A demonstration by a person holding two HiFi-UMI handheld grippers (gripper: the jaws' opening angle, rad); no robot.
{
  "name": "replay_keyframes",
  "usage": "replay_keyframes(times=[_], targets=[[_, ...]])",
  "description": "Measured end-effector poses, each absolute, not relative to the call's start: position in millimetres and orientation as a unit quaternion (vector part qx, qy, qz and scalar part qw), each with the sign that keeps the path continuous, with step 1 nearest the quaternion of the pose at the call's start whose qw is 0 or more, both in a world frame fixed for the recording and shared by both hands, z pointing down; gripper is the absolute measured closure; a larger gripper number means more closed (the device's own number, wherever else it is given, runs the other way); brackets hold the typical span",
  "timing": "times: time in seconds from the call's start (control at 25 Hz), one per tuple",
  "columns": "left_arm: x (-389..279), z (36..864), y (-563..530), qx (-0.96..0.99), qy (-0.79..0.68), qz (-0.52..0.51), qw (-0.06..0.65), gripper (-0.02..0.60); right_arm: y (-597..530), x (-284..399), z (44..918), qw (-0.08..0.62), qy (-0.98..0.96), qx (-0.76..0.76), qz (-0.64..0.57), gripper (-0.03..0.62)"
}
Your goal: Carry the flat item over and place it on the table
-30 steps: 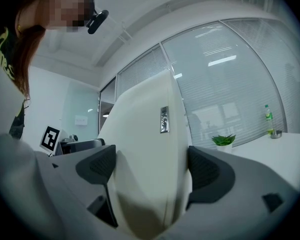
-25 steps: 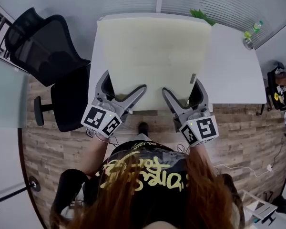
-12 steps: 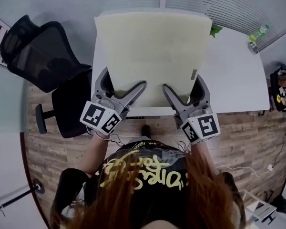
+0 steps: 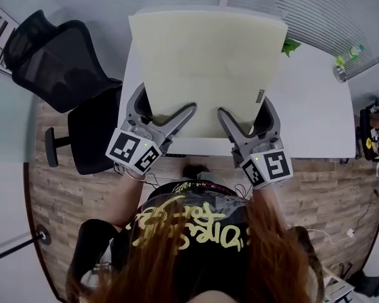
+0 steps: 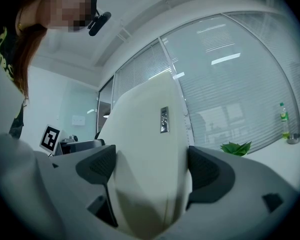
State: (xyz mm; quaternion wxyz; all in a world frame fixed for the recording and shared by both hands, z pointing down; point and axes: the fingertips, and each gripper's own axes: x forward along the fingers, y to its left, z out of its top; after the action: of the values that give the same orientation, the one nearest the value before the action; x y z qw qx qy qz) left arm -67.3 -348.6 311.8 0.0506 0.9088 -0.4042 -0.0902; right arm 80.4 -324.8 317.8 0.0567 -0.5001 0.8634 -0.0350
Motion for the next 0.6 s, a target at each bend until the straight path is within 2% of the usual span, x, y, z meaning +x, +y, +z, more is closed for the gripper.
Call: replay_keyframes(times=[0.6], targets=[[-57,325,-367,0.904,-0.414,-0.079,0.069,0.080,-345,91,331,0.047,0.865,-0.497,-0.057,0.160]])
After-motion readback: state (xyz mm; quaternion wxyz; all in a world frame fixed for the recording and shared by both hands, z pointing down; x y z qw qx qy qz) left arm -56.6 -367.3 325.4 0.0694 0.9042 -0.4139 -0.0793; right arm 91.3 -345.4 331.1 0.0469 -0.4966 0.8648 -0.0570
